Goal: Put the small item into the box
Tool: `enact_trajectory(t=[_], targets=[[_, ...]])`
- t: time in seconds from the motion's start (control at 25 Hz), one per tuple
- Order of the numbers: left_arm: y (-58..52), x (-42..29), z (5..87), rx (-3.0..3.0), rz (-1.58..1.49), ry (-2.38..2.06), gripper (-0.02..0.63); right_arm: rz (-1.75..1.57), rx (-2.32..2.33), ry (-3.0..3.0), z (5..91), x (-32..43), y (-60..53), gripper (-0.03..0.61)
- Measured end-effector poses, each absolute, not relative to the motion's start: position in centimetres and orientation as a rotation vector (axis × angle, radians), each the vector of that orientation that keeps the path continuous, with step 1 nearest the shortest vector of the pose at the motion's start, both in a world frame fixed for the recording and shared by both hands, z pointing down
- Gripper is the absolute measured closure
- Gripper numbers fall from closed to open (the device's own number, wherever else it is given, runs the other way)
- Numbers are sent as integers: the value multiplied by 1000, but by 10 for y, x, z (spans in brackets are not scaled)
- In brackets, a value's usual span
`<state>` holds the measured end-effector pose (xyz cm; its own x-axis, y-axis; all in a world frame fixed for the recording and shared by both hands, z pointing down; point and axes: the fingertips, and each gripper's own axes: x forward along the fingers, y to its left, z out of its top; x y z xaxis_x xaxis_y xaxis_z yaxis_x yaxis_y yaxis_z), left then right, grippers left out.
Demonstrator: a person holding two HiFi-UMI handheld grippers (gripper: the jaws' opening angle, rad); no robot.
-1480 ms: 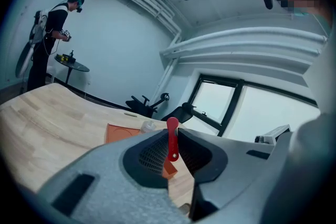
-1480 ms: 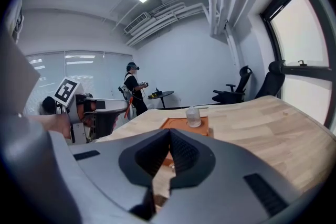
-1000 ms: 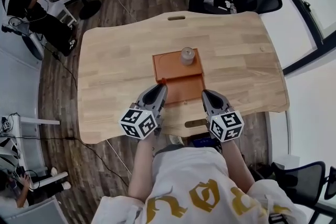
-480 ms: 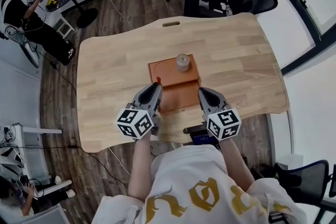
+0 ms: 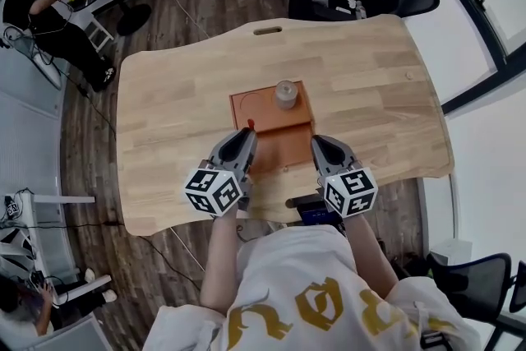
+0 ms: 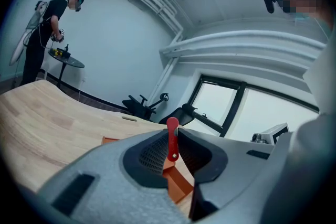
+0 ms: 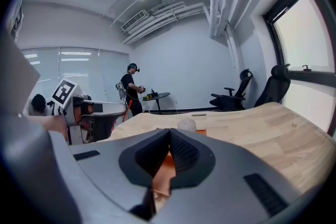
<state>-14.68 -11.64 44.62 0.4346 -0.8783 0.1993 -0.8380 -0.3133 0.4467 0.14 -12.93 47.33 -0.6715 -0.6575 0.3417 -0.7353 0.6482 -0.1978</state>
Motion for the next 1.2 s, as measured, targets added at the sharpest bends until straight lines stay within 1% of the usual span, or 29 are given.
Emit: enact_trajectory(t=[0.36,1.2], targets=[[-115,-148,463,2184,-67,-1429,561,502,1116,-2614,483,-4,-130,568],[-121,-134,535,2099,105,-1335,561,596,1078,-2499,540,6,-145,568]])
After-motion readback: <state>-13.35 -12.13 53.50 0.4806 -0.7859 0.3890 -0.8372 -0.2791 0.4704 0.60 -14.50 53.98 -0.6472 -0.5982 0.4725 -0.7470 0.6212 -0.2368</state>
